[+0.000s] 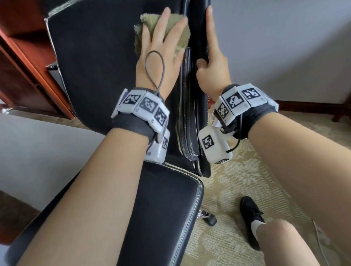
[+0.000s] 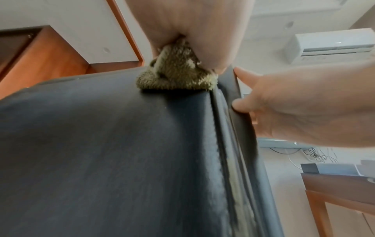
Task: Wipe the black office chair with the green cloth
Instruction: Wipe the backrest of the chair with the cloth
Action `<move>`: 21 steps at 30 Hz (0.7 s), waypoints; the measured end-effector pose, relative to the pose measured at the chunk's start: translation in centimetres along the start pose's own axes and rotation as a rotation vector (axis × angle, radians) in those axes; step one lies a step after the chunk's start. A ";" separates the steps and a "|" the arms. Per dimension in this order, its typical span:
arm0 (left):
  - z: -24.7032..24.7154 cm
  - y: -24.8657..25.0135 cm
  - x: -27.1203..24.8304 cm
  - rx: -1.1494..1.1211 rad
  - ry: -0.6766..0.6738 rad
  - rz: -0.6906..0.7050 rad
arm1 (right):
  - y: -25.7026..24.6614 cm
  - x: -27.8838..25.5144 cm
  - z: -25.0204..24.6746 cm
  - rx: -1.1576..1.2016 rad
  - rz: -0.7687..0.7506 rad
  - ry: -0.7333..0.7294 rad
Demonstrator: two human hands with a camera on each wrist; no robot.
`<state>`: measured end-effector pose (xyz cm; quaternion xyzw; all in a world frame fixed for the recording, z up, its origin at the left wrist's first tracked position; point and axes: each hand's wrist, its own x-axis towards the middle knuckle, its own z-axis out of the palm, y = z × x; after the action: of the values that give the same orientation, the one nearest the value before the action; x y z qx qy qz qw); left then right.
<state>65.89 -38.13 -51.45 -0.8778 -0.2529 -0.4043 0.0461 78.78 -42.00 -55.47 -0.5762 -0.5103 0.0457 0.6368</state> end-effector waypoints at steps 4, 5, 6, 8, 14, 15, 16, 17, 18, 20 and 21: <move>0.9 -0.4 -2.6 -0.007 -0.013 0.045 | -1.0 -0.7 -0.4 0.000 -0.008 -0.009; 1.2 -0.6 -3.5 -0.004 -0.009 0.066 | -1.3 -0.9 -0.5 -0.004 -0.002 -0.004; 1.4 -0.8 -4.5 -0.003 -0.005 0.081 | -1.5 -1.0 -0.5 -0.009 0.001 0.007; 1.9 -1.2 -6.2 -0.005 -0.009 0.084 | -1.8 -1.2 -0.5 -0.029 0.007 0.030; 3.3 -1.6 -11.2 0.050 -0.048 0.084 | -2.0 -1.4 -0.4 -0.038 0.015 0.047; 3.5 -1.7 -11.7 0.057 -0.051 0.074 | -1.9 -1.2 -0.3 -0.048 0.009 0.048; 3.6 -1.7 -12.0 0.067 -0.049 0.064 | -1.7 -1.0 -0.2 -0.053 0.005 0.041; 3.6 -1.6 -12.1 0.078 -0.045 0.058 | -1.4 -0.8 -0.1 -0.053 0.003 0.033; 3.4 -1.4 -11.9 0.085 -0.038 0.055 | -1.0 -0.6 0.0 -0.055 0.000 0.032; 2.9 -1.1 -11.0 0.069 -0.027 0.044 | -0.3 -0.3 0.2 -0.057 -0.011 0.023; 2.4 -0.8 -10.2 0.053 -0.021 0.029 | -0.1 -0.2 0.2 -0.055 -0.012 0.019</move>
<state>61.60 -40.87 -60.63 -0.8840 -0.2512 -0.3875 0.0724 78.49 -42.01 -55.54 -0.5909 -0.5088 0.0225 0.6256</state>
